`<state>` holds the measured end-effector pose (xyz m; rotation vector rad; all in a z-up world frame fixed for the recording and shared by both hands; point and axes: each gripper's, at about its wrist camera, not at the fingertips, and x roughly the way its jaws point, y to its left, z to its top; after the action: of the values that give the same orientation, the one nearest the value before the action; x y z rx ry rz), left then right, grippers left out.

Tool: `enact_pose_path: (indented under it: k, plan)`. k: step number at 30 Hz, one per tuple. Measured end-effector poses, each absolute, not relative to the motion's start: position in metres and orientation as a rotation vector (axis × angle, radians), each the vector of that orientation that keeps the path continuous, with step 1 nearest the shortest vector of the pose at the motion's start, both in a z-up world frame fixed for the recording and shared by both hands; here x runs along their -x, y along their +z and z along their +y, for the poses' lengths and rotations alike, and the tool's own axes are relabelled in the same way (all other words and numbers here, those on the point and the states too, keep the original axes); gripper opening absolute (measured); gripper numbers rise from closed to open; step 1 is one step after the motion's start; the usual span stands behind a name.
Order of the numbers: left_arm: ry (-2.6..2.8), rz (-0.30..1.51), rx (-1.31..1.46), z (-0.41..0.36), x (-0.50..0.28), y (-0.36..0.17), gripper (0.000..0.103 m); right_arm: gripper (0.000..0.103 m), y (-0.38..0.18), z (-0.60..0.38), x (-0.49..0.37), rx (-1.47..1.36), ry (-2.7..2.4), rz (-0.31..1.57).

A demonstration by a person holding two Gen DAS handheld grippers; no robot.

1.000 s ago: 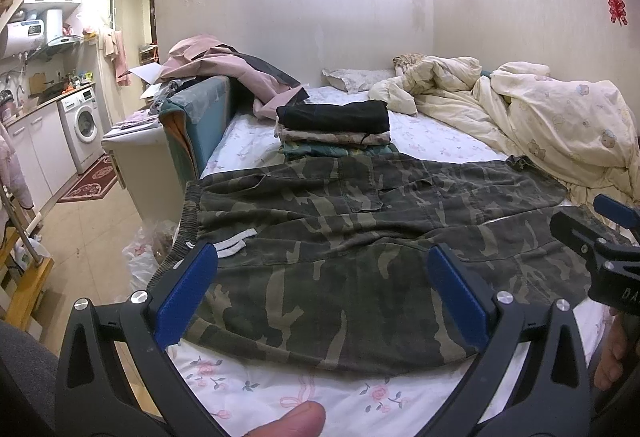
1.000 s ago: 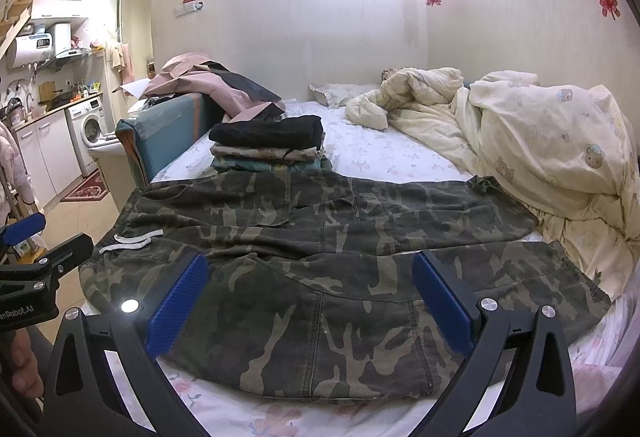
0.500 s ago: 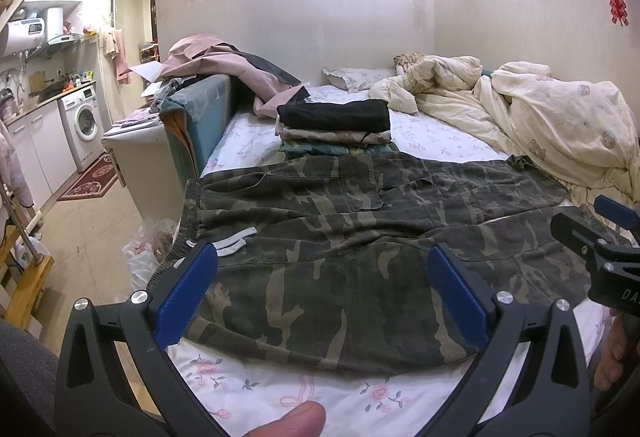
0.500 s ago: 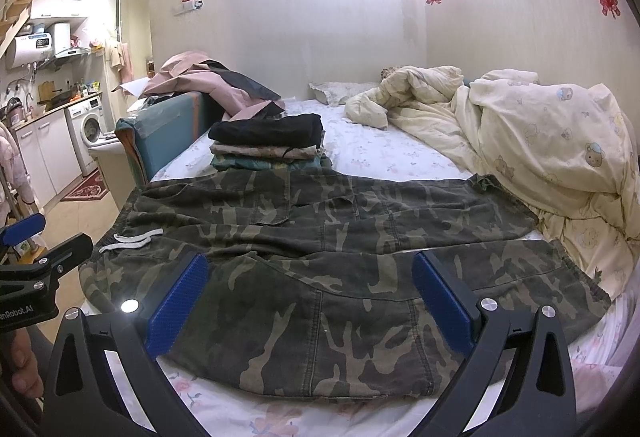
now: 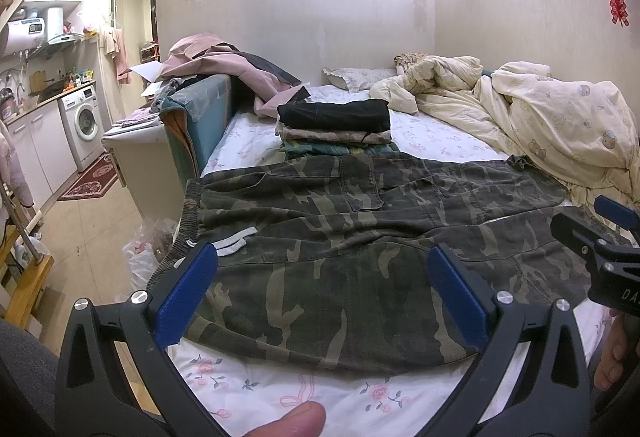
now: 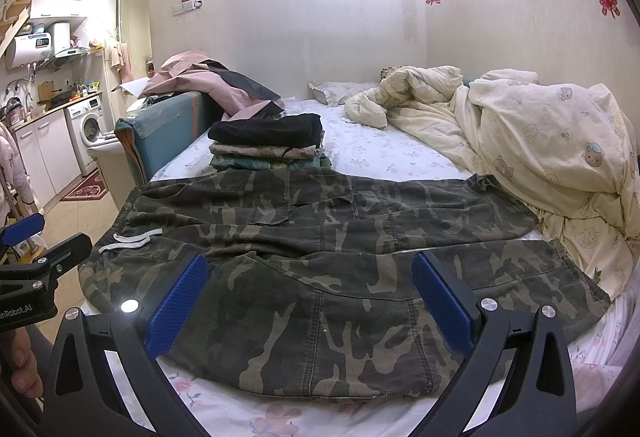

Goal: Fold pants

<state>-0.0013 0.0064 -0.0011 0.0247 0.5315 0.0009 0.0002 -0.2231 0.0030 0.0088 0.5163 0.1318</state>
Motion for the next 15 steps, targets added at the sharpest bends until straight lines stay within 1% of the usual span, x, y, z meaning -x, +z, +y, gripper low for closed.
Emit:
enact_pose_path:
  k: [10, 12, 15]
  plan:
    - [0.02, 0.56, -0.008, 0.013, -0.001, -0.002, 0.103, 0.103, 0.001, -0.229, -0.004, -0.034, 0.13, 0.543]
    - [0.034, 0.574, 0.004, 0.016, -0.003, -0.004, 0.103, 0.103, -0.005, -0.244, -0.009, -0.08, 0.092, 0.58]
    - [0.067, 0.597, 0.009, 0.019, -0.007, -0.005, 0.103, 0.103, -0.025, -0.283, -0.025, -0.206, 0.022, 0.729]
